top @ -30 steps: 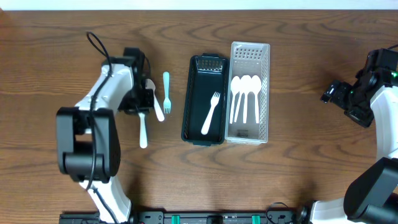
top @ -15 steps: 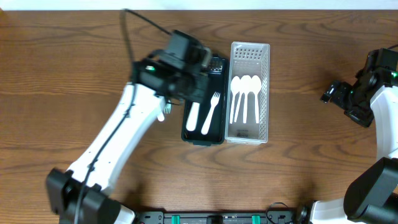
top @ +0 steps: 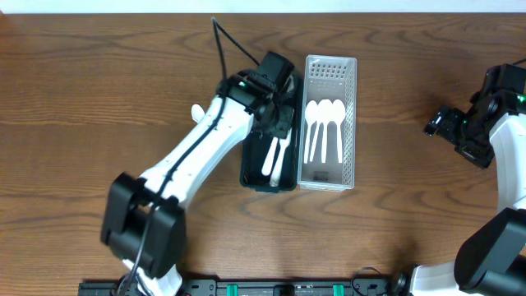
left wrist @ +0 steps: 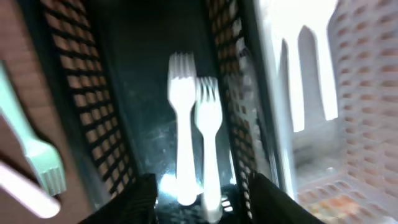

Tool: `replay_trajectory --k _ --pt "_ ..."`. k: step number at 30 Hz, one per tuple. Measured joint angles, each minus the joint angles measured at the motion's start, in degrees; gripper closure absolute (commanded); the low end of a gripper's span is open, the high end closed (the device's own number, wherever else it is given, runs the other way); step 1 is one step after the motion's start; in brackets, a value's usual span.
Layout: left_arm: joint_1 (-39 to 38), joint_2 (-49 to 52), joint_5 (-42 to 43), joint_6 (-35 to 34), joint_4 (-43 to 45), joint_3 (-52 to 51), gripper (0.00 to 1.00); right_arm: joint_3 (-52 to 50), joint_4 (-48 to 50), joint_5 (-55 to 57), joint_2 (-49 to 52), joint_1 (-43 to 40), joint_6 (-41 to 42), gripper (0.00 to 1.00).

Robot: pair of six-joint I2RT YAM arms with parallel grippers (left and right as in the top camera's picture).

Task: Pack container
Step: 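Place the second white fork into the black tray and release, then move the left gripper back and grasp the white spoon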

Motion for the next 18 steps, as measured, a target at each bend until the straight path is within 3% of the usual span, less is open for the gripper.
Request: replay_trajectory --k 8,18 --pt "8.59 -7.98 -10.38 -4.04 -3.61 3.02 0.43 0.00 -0.02 0.00 0.00 0.00 0.00 0.01" --pt "22.47 8.15 -10.16 -8.61 -1.66 2.21 0.43 0.00 0.00 0.00 0.00 0.00 0.00 0.01"
